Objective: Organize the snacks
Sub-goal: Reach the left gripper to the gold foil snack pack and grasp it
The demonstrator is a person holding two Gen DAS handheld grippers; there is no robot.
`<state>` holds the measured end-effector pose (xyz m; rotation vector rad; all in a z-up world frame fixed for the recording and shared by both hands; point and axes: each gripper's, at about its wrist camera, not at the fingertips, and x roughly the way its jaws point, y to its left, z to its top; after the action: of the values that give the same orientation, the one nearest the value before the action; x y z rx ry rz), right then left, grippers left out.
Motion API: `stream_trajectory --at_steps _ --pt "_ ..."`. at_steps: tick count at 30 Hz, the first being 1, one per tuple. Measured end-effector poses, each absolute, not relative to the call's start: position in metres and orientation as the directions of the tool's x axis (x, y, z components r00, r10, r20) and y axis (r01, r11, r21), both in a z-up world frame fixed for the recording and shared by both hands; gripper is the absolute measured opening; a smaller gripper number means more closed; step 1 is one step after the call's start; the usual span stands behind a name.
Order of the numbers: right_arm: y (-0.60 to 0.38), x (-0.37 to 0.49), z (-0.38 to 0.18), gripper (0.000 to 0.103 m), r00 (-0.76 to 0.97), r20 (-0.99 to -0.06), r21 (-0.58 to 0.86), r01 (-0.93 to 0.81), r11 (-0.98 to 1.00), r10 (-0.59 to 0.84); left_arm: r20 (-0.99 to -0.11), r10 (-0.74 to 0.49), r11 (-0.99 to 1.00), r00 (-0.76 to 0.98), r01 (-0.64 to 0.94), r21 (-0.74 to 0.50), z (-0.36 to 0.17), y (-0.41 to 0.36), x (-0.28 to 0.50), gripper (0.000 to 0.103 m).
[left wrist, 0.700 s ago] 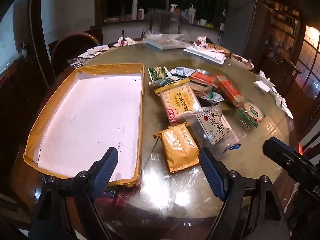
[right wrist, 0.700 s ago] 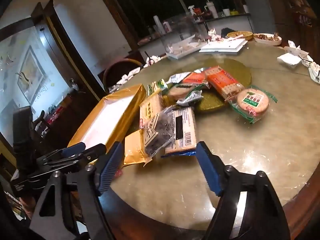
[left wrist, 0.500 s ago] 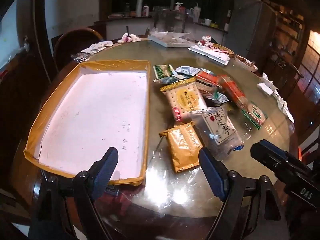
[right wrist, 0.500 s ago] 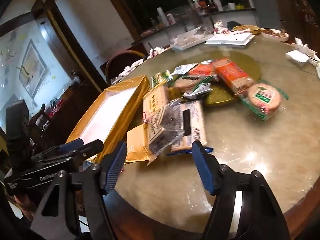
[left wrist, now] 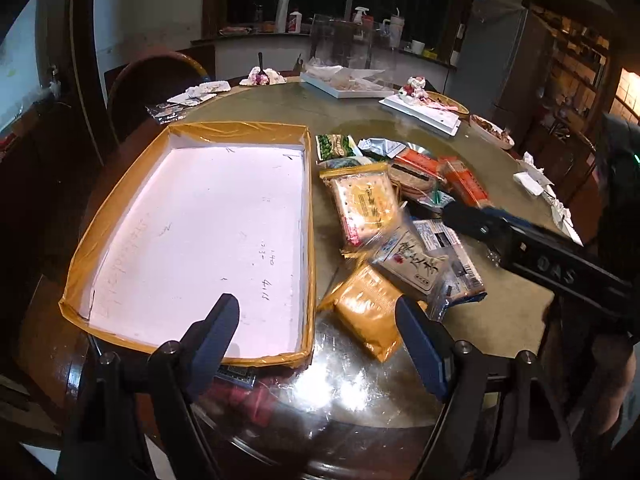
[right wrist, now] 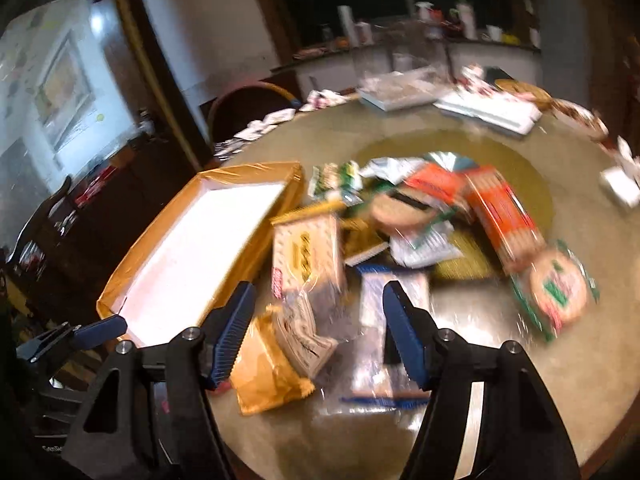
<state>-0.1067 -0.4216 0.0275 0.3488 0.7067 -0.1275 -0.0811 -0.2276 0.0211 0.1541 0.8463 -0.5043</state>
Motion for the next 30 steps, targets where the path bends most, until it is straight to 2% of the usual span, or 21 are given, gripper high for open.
stream_trajectory --at_steps 4,6,9,11,14,16,24,26,30 --pt "-0.422 -0.096 0.041 0.067 0.8 -0.6 0.279 0.194 0.941 0.013 -0.745 -0.369 0.872 0.556 0.485 -0.071 0.022 -0.227 -0.081 0.08" --pt "-0.416 -0.081 0.035 0.067 0.777 -0.628 0.255 0.156 0.954 0.041 -0.753 -0.372 0.869 0.543 0.489 -0.076 0.021 -0.229 -0.081 0.08" --pt "-0.418 -0.064 0.002 0.067 0.695 -0.698 0.341 0.112 0.933 0.172 -0.752 -0.375 0.866 0.542 0.495 -0.075 0.021 -0.231 -0.083 0.08" --pt "-0.414 -0.067 -0.015 0.056 0.648 -0.73 0.366 0.099 0.925 0.219 -0.749 -0.379 0.865 0.543 0.496 -0.077 0.021 -0.229 -0.085 0.08" --pt "-0.406 -0.09 -0.023 0.034 0.631 -0.749 0.354 0.128 0.926 0.2 -0.753 -0.402 0.857 0.52 0.504 -0.11 0.019 -0.227 -0.083 0.08" --pt "-0.402 -0.106 -0.025 0.027 0.633 -0.753 0.353 0.153 0.923 0.182 -0.762 -0.408 0.846 0.503 0.522 -0.109 0.016 -0.231 -0.083 0.08" --pt "-0.406 -0.174 -0.029 0.027 0.645 -0.741 0.421 0.227 0.878 0.188 -0.788 -0.439 0.782 0.431 0.615 -0.1 0.008 -0.26 -0.086 0.08" --pt "-0.411 -0.183 -0.025 0.029 0.676 -0.716 0.435 0.237 0.869 0.174 -0.815 -0.42 0.761 0.398 0.644 -0.078 0.003 -0.274 -0.081 0.068" --pt "-0.417 -0.188 -0.026 0.038 0.698 -0.696 0.46 0.253 0.851 0.168 -0.88 -0.348 0.748 0.323 0.662 -0.052 -0.015 -0.299 -0.064 0.059"
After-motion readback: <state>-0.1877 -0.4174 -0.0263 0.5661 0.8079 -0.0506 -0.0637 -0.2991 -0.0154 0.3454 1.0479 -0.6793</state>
